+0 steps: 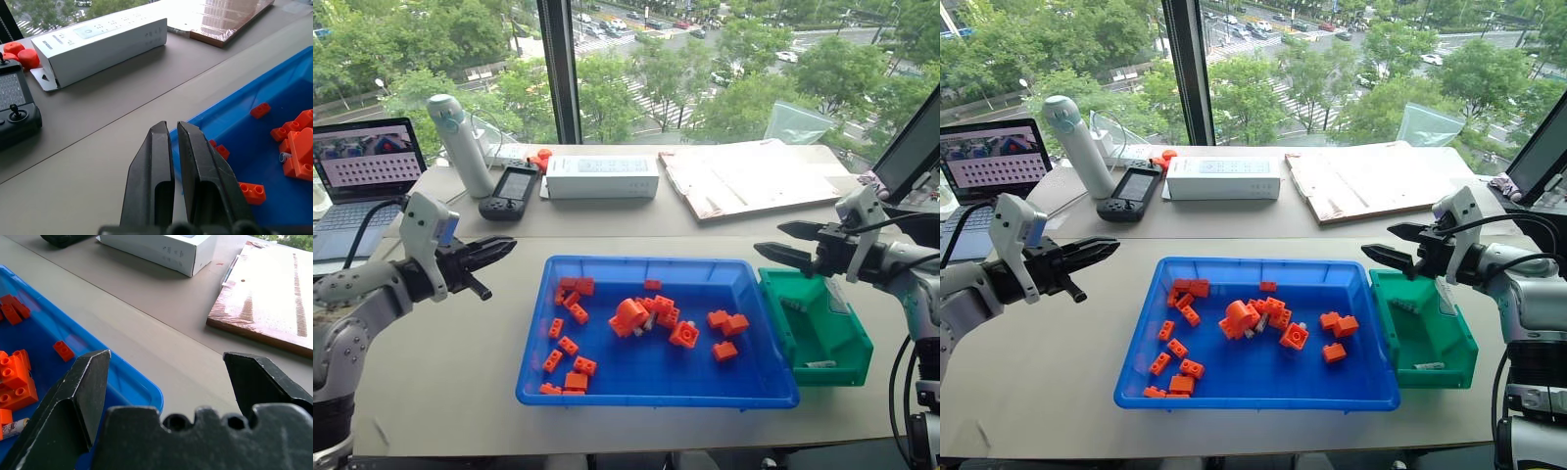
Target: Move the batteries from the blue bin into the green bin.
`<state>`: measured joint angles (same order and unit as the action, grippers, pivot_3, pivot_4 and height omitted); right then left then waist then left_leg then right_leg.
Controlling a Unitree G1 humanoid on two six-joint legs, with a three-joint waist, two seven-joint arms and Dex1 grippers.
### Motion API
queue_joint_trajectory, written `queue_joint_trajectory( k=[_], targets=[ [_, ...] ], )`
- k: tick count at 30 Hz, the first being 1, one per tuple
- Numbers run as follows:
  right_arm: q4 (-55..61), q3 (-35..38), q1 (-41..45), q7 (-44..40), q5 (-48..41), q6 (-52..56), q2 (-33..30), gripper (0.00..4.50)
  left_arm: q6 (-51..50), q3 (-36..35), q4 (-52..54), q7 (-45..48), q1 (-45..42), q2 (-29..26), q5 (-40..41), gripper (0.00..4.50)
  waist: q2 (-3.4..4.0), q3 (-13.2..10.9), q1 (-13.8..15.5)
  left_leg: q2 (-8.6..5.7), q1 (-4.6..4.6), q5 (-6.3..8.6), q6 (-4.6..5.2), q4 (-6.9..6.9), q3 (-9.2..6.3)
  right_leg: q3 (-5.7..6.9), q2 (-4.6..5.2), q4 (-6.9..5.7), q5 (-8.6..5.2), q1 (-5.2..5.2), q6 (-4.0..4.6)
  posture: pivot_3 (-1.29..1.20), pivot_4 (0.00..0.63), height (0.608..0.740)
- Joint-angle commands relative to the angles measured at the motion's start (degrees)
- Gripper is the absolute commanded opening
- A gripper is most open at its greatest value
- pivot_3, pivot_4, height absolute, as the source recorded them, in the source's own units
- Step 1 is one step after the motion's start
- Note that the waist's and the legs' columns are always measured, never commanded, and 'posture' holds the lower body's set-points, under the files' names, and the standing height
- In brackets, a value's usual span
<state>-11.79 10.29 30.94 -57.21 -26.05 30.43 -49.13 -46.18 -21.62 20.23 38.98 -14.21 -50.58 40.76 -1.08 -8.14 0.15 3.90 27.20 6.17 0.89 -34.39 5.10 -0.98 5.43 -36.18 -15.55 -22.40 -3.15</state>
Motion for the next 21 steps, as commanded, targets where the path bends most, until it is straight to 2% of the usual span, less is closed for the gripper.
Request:
queue_joint_trajectory(
  k=[1, 6, 13, 18, 21],
  targets=[
    [5.63, 0.95, 0.92, -1.26, -1.62, 2.29, -2.19, 4.33, 0.04, -0.31, 1.09, 2.28, -2.98, -0.71, 2.48, 0.39, 0.0, 0.0, -0.01, 0.0, 0.0, 0.0, 0.0, 0.0, 0.0, 0.0, 0.0, 0.0, 0.0, 0.0, 0.0, 0.0, 0.15, 0.74],
    [15.1, -0.94, 0.88, -4.51, -4.3, 9.03, -5.73, 4.33, -1.51, 2.79, 3.25, 7.21, -7.04, -2.87, 5.51, 0.39, 0.01, -0.06, 0.3, 0.01, 0.09, 0.0, 0.0, -0.05, 0.0, 0.0, 0.0, -0.04, 0.0, -0.08, -0.01, 0.0, 0.15, 0.74],
    [23.96, -6.51, 4.84, -6.3, -8.44, 15.79, -4.31, 4.33, -4.96, 4.13, 5.95, 11.41, -9.81, -5.5, 10.57, 0.39, -0.01, -0.08, 0.03, 0.04, 0.06, 0.0, 0.0, -0.09, -0.02, -0.01, -0.03, -0.09, -0.04, -0.09, 0.05, 0.0, 0.15, 0.74],
    [29.48, -20.07, 8.88, -11.98, -4.68, 15.65, -3.69, 4.33, -6.39, 4.55, 11.33, 19.25, -4.34, -12.13, 12.53, 0.39, -0.03, -0.1, -0.33, 0.06, 0.06, 0.0, 0.0, -0.06, -0.02, 0.0, -0.05, -0.05, -0.05, -0.11, 0.06, 0.0, 0.15, 0.74],
    [28.96, -25.47, 10.41, -12.65, -1.07, 13.85, -2.62, 4.33, -6.54, 3.34, 13.45, 20.69, -1.41, -13.49, 13.76, 0.39, -0.03, -0.11, -0.39, 0.06, 0.08, 0.0, -0.01, -0.02, 0.01, -0.01, -0.01, -0.06, -0.17, -0.44, 0.25, 0.0, 0.15, 0.74]
  ],
)
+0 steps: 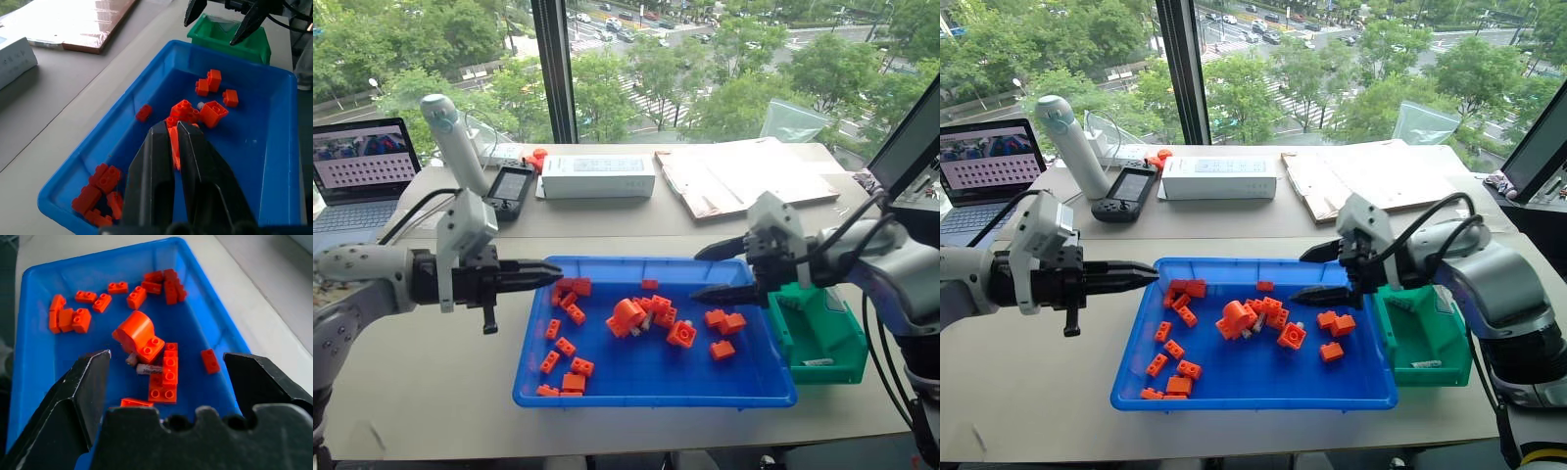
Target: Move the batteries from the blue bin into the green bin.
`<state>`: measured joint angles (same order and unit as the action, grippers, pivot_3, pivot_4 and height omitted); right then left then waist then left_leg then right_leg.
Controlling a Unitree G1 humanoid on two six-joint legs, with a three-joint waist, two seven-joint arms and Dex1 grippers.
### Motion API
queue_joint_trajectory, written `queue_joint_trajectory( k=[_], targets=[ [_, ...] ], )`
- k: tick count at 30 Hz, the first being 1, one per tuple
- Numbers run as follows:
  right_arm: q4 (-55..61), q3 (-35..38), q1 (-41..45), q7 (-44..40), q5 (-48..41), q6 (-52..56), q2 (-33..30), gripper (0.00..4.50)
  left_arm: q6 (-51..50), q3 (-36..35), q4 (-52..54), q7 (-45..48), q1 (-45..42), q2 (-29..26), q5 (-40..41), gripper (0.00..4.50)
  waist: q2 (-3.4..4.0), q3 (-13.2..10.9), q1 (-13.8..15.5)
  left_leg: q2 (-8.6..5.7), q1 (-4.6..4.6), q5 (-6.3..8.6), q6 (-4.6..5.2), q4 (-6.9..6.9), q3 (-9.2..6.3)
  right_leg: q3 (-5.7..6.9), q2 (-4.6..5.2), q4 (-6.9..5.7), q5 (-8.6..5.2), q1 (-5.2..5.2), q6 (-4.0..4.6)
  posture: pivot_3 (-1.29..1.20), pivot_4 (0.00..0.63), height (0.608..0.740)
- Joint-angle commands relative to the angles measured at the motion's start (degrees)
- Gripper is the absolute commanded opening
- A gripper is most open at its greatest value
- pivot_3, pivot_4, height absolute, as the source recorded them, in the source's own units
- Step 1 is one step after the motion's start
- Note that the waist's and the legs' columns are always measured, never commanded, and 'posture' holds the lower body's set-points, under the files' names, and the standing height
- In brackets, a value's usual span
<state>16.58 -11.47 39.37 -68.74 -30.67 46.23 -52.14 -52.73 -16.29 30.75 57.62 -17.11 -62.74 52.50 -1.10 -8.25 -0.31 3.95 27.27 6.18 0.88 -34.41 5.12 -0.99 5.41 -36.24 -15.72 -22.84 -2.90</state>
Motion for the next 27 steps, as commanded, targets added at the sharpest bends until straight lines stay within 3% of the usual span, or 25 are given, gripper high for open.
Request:
queue_joint_trajectory(
  k=[1, 10, 19, 20, 21, 27],
  targets=[
    [0.11, -4.86, 2.1, -1.42, 4.62, -2.57, 0.56, 4.33, -0.02, -2.24, 3.37, 1.74, 1.88, -1.24, 2.44, 0.39, -0.01, -0.01, 0.28, 0.0, 0.03, 0.0, 0.0, 0.0, 0.0, 0.01, 0.0, -0.02, -0.03, -0.04, 0.07, 0.0, 0.15, 0.74],
    [-3.85, -13.34, 0.85, -3.81, 14.65, -6.23, -0.3, 4.33, -0.48, -5.64, 8.44, -0.4, 7.27, -0.92, 5.53, 0.39, -0.04, -0.03, 0.86, 0.0, 0.04, 0.01, -0.02, -0.2, 0.04, 0.0, 0.04, -0.11, -0.07, -0.05, 0.14, 0.0, 0.15, 0.74],
    [-7.56, -13.43, -1.26, -0.05, 19.18, -5.94, 3.45, 4.33, 0.95, -5.08, 9.05, 0.34, 8.15, -1.71, 5.71, 0.39, -0.07, -0.04, 0.91, 0.01, 0.05, 0.01, -0.02, -0.3, 0.1, -0.01, 0.03, -0.54, -0.11, -0.23, 0.15, 0.0, 0.15, 0.74],
    [-7.78, -13.25, -1.48, 0.38, 19.34, -5.71, 3.91, 3.81, 1.17, -4.95, 8.89, 0.57, 8.14, -1.88, 5.43, 0.35, -0.07, -0.04, 0.92, 0.02, 0.05, 0.01, -0.02, -0.32, 0.09, -0.01, 0.02, -0.55, -0.12, -0.23, 0.16, 0.0, 0.15, 0.74],
    [-7.84, -13.2, -1.76, 0.63, 19.52, -5.68, 4.25, 3.65, 1.47, -4.72, 8.66, 0.89, 8.07, -2.12, 5.05, 0.35, -0.07, -0.04, 0.91, 0.02, 0.05, 0.01, -0.02, -0.33, 0.09, -0.01, 0.02, -0.56, -0.12, -0.23, 0.16, 0.0, 0.15, 0.74],
    [-7.62, -13.28, -3.14, 1.22, 20.24, -5.55, 4.89, 1.69, 2.59, -3.84, 8.11, 2.53, 7.89, -3.0, 3.87, 0.35, -0.07, -0.04, 0.9, 0.02, 0.05, 0.01, -0.02, -0.34, 0.11, -0.01, 0.02, -0.58, -0.12, -0.23, 0.16, 0.0, 0.15, 0.74]
  ],
)
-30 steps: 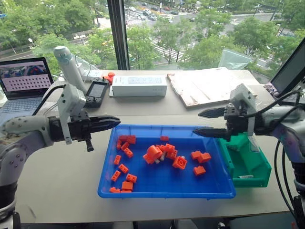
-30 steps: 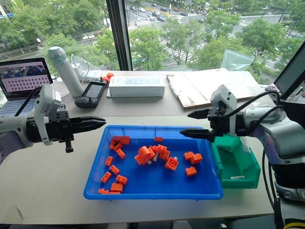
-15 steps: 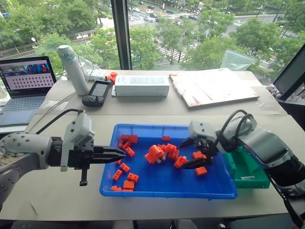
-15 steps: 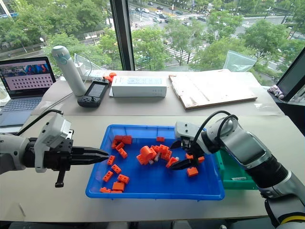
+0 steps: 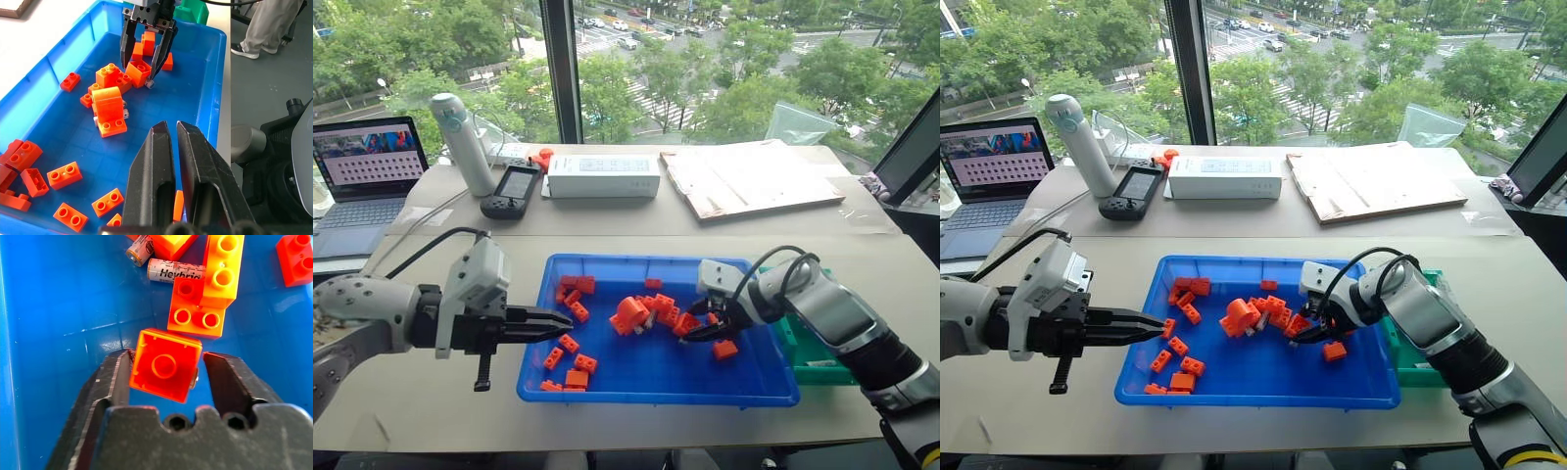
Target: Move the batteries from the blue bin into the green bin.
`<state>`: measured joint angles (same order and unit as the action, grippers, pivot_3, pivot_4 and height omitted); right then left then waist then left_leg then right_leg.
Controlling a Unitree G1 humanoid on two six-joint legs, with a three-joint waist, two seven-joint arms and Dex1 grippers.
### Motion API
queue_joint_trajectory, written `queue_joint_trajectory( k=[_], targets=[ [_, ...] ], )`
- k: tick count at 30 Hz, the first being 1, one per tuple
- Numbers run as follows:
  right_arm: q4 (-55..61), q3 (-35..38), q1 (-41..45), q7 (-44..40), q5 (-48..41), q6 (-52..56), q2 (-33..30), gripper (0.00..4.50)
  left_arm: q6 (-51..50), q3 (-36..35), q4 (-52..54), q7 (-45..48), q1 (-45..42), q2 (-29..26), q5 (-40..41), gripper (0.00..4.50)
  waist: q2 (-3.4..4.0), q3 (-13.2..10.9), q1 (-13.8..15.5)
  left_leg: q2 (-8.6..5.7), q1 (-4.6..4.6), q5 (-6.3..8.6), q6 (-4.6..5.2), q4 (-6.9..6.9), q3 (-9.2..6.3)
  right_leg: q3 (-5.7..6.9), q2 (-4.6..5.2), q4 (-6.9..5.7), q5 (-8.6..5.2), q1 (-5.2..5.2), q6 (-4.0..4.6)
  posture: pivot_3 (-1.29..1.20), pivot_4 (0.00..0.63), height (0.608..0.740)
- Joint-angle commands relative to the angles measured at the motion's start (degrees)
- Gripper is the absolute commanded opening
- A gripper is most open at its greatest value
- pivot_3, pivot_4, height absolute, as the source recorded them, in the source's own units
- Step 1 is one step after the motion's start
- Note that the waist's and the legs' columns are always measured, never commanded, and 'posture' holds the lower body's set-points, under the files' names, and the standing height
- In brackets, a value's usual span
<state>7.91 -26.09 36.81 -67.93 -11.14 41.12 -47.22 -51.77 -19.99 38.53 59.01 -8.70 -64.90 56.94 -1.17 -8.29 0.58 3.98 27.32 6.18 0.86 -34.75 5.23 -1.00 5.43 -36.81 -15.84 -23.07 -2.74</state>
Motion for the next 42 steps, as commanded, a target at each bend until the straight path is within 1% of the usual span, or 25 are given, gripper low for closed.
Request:
queue_joint_trajectory(
  k=[1, 4, 8, 11, 15, 17, 18, 21, 23, 25, 27, 29, 32, 35, 38, 42],
  targets=[
    [1.09, 1.4, -0.66, 0.42, 0.74, -0.42, -0.03, 1.42, 1.79, -0.06, 0.28, 1.44, -0.41, -1.05, -0.82, 0.35, 0.0, 0.0, 0.0, 0.0, 0.0, 0.0, 0.0, 0.0, 0.0, 0.0, 0.0, 0.0, 0.0, 0.0, 0.0, 0.0, 0.15, 0.74],
    [0.75, 2.75, -0.11, 0.04, 0.15, -0.18, -0.58, 1.42, 1.86, -0.23, 0.15, 2.25, -0.28, -1.44, -0.7, 0.35, 0.0, 0.0, 0.0, 0.0, 0.0, 0.0, 0.0, 0.0, 0.01, 0.0, 0.0, 0.0, -0.01, 0.0, 0.01, 0.0, 0.15, 0.74],
    [-3.15, 6.5, 2.9, -0.91, -0.04, -1.67, -2.67, 1.42, 1.97, -0.65, 0.09, 2.94, -0.03, -1.55, -0.63, 0.35, 0.0, -0.01, 0.05, -0.01, 0.01, 0.0, 0.0, 0.0, 0.01, 0.0, 0.02, 0.0, -0.01, -0.01, 0.02, 0.0, 0.15, 0.74],
    [-9.33, 7.22, 5.58, 0.9, 3.19, -5.5, -3.01, 1.42, 2.18, -0.21, 0.04, 3.02, -0.15, -1.32, -0.97, 0.35, 0.0, -0.01, -0.05, 0.0, 0.0, 0.0, 0.0, -0.01, 0.02, 0.0, 0.01, 0.0, -0.01, -0.01, 0.03, 0.0, 0.15, 0.74],
    [-17.21, 6.41, 8.24, 3.55, 8.26, -10.82, -2.68, 1.42, 1.79, -0.11, -0.07, 2.18, -0.58, -0.82, -0.21, 0.35, -0.01, -0.01, -0.06, 0.01, 0.0, 0.0, 0.0, 0.01, 0.02, 0.0, 0.0, 0.01, -0.04, -0.03, 0.07, 0.0, 0.15, 0.74],
    [-18.88, 6.4, 9.27, 3.7, 9.43, -11.87, -2.15, 2.42, 2.02, 0.05, -0.05, 2.14, -0.66, -0.86, -0.47, 0.35, -0.01, -0.01, -0.08, 0.0, 0.01, 0.0, 0.0, 0.02, 0.03, 0.0, 0.01, 0.02, -0.06, -0.03, 0.06, 0.0, 0.15, 0.74],
    [-19.38, 6.48, 9.59, 3.56, 9.81, -12.22, -1.9, 2.58, 2.09, 0.11, -0.07, 2.14, -0.69, -0.88, -0.57, 0.35, -0.01, -0.01, -0.1, 0.0, 0.01, 0.0, 0.0, 0.02, 0.04, -0.01, 0.01, 0.02, -0.06, -0.03, 0.05, 0.0, 0.15, 0.74],
    [-20.05, 7.73, 11.06, 2.87, 10.57, -14.98, -2.57, 3.61, 2.21, 0.12, 0.02, 2.04, -0.77, -0.91, -0.73, 0.35, -0.01, -0.02, -0.24, 0.02, 0.01, -0.01, 0.0, 0.02, 0.04, -0.02, -0.03, -0.03, 0.0, -0.03, -0.04, 0.0, 0.15, 0.74],
    [-18.79, 8.98, 11.38, 0.44, 9.21, -16.96, -3.16, 4.2, 2.33, 0.06, 0.04, 2.04, -0.72, -1.02, -0.99, 0.35, 0.0, -0.03, -0.33, 0.02, 0.01, -0.01, 0.0, 0.01, 0.04, -0.03, -0.03, -0.05, 0.0, -0.04, -0.05, 0.0, 0.15, 0.74],
    [-15.45, 9.96, 10.8, -3.53, 5.97, -16.38, -3.35, 4.2, 2.31, -0.2, 0.02, 2.14, -0.57, -1.16, -1.0, 0.35, 0.0, -0.04, -0.38, 0.02, 0.01, -0.01, 0.0, 0.01, 0.04, -0.02, -0.03, -0.05, -0.01, -0.04, -0.05, 0.0, 0.15, 0.74],
    [-8.69, 9.82, 8.53, -8.25, 1.78, -13.26, -3.4, 4.2, 2.28, -0.38, -0.03, 2.29, -0.43, -1.33, -1.0, 0.35, 0.0, -0.05, -0.35, 0.02, 0.01, -0.01, 0.0, 0.02, 0.03, -0.02, -0.03, -0.05, -0.01, -0.02, -0.1, 0.0, 0.15, 0.74],
    [-4.9, 8.97, 6.75, -9.5, 0.38, -11.15, -2.65, 4.2, 2.33, -0.33, -0.09, 2.4, -0.44, -1.42, -1.09, 0.35, 0.0, -0.05, -0.37, 0.03, 0.0, -0.01, 0.0, 0.03, 0.02, -0.02, -0.03, -0.06, 0.03, -0.01, -0.22, 0.0, 0.15, 0.74],
    [-3.72, 6.33, 4.74, -7.16, 2.9, -10.39, -0.74, 4.2, 2.41, -0.01, -0.11, 2.38, -0.77, -1.48, -1.22, 0.35, -0.01, -0.05, -0.4, 0.06, -0.01, -0.01, 0.0, 0.0, 0.0, 0.01, -0.07, -0.1, 0.05, 0.01, -0.3, 0.0, 0.15, 0.74],
    [-2.81, 4.53, 3.26, -4.05, 4.61, -7.46, 1.45, 4.2, 2.37, -0.08, -0.07, 2.35, -0.91, -1.63, -1.11, 0.35, -0.02, -0.05, -0.27, 0.04, 0.0, -0.01, -0.02, -0.04, 0.02, 0.01, -0.02, -0.15, -0.11, -0.03, 0.01, 0.0, 0.15, 0.74],
    [-2.05, 2.47, 1.86, -0.48, 7.37, -4.61, 3.1, 4.2, 2.32, -0.46, 0.07, 2.37, -0.53, -1.81, -1.21, 0.35, -0.01, -0.05, -0.19, 0.01, 0.0, -0.01, -0.02, -0.06, 0.03, 0.0, 0.01, -0.18, -0.13, -0.05, 0.04, 0.0, 0.15, 0.74],
    [-1.07, 1.9, 1.25, 3.85, 8.23, 0.29, 6.92, 4.2, 2.21, -1.04, 0.18, 2.47, 0.04, -2.15, -1.35, 0.35, -0.02, -0.05, -0.24, 0.03, 0.0, -0.01, -0.03, -0.03, 0.02, 0.0, -0.01, -0.19, -0.14, -0.06, 0.06, 0.0, 0.15, 0.74]
  ],
)
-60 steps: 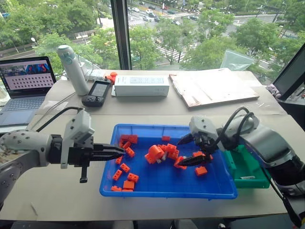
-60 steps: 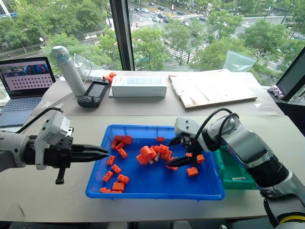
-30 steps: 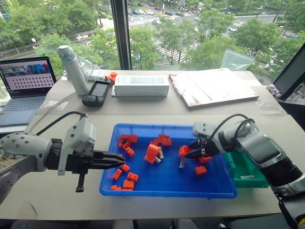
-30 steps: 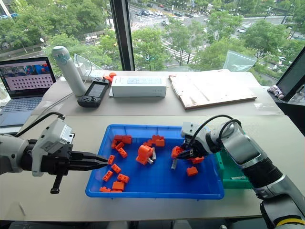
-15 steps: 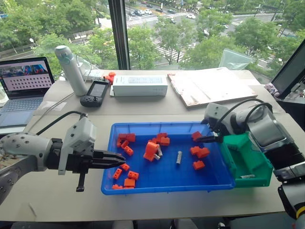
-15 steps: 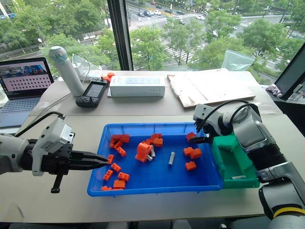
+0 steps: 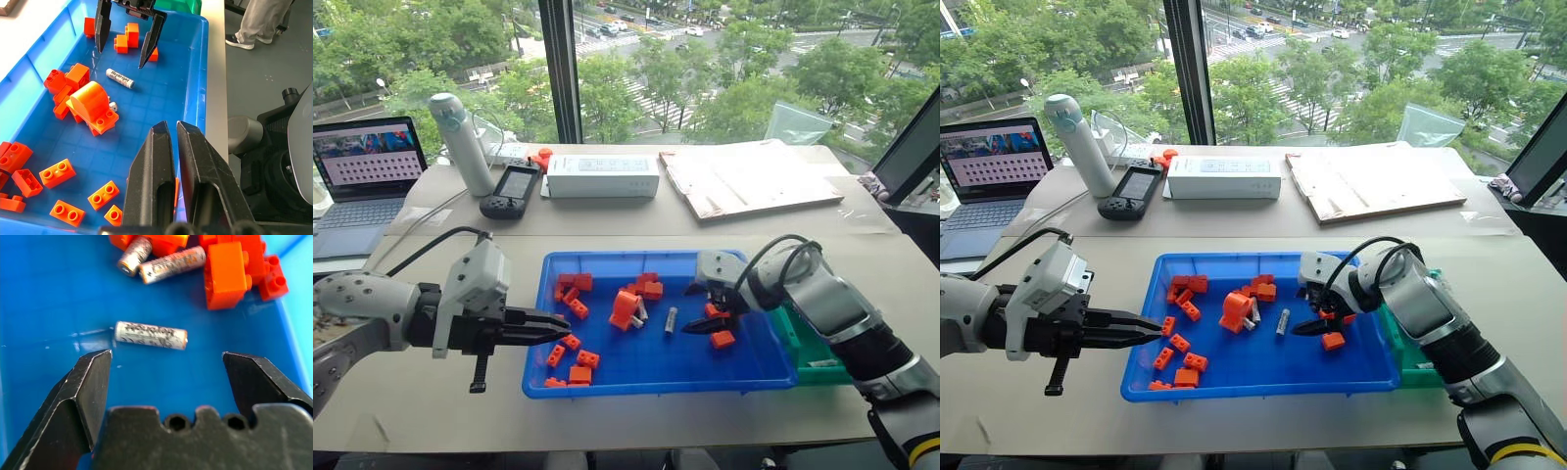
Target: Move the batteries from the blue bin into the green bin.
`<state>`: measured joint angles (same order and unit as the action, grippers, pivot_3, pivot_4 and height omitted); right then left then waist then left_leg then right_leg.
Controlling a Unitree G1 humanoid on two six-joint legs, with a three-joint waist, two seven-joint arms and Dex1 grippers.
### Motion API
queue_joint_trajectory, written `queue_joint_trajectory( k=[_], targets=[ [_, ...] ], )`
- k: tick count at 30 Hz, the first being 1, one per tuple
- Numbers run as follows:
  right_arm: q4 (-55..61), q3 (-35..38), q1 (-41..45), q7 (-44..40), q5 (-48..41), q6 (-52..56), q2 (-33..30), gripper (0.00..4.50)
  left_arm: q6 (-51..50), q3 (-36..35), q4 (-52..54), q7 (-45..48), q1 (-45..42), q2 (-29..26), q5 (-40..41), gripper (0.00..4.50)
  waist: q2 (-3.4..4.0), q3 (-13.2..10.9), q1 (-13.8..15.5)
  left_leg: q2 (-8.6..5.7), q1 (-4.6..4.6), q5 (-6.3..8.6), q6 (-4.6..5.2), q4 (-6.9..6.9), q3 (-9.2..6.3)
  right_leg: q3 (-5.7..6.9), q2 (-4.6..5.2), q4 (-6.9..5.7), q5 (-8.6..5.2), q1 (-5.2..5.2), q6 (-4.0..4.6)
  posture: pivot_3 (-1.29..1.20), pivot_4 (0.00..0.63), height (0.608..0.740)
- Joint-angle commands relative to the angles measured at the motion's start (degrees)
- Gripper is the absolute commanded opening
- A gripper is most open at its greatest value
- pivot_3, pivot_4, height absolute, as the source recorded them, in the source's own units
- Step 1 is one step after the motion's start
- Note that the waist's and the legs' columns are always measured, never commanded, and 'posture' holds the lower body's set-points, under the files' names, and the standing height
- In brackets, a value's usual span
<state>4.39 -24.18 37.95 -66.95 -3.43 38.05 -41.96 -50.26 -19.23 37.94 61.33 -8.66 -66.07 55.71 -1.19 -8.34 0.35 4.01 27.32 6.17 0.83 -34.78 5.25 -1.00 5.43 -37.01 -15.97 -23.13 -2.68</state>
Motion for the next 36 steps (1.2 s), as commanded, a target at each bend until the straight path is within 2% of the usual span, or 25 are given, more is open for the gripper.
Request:
queue_joint_trajectory(
  k=[1, 13, 32, 36],
  targets=[
    [2.81, 0.03, 0.15, 3.46, 0.58, 4.53, 2.21, 4.2, 0.65, -1.94, 0.85, 0.14, 0.1, -1.01, -0.03, 0.35, 0.0, 0.0, -0.02, 0.0, 0.0, 0.0, 0.0, 0.01, 0.0, 0.0, 0.0, -0.01, 0.0, -0.01, 0.0, 0.0, 0.15, 0.74],
    [6.83, -1.22, -1.0, 7.26, -0.46, 12.01, 4.8, 4.2, 0.81, -2.04, 0.97, 0.29, 0.52, -1.1, -0.24, 0.35, 0.0, 0.0, 0.18, -0.01, 0.0, 0.0, -0.01, 0.01, 0.01, 0.0, 0.0, -0.02, 0.0, -0.01, -0.01, 0.0, 0.15, 0.74],
    [4.87, -3.49, -2.31, 13.05, 0.23, 9.35, 11.25, 4.2, 0.56, -2.81, 1.74, 0.4, 1.61, -1.66, 0.09, 0.35, -0.01, 0.0, 0.02, 0.02, -0.01, 0.0, -0.01, 0.02, 0.0, 0.01, -0.03, -0.03, 0.0, 0.0, -0.01, 0.0, 0.15, 0.74],
    [3.77, -3.44, -2.05, 13.03, 0.33, 8.76, 11.69, 3.27, 0.56, -2.95, 1.63, 0.36, 1.66, -1.82, 0.2, 0.35, -0.01, 0.0, 0.04, 0.03, -0.01, 0.0, -0.01, 0.02, 0.0, 0.01, -0.03, -0.03, 0.0, 0.0, -0.01, 0.0, 0.15, 0.74]
  ],
)
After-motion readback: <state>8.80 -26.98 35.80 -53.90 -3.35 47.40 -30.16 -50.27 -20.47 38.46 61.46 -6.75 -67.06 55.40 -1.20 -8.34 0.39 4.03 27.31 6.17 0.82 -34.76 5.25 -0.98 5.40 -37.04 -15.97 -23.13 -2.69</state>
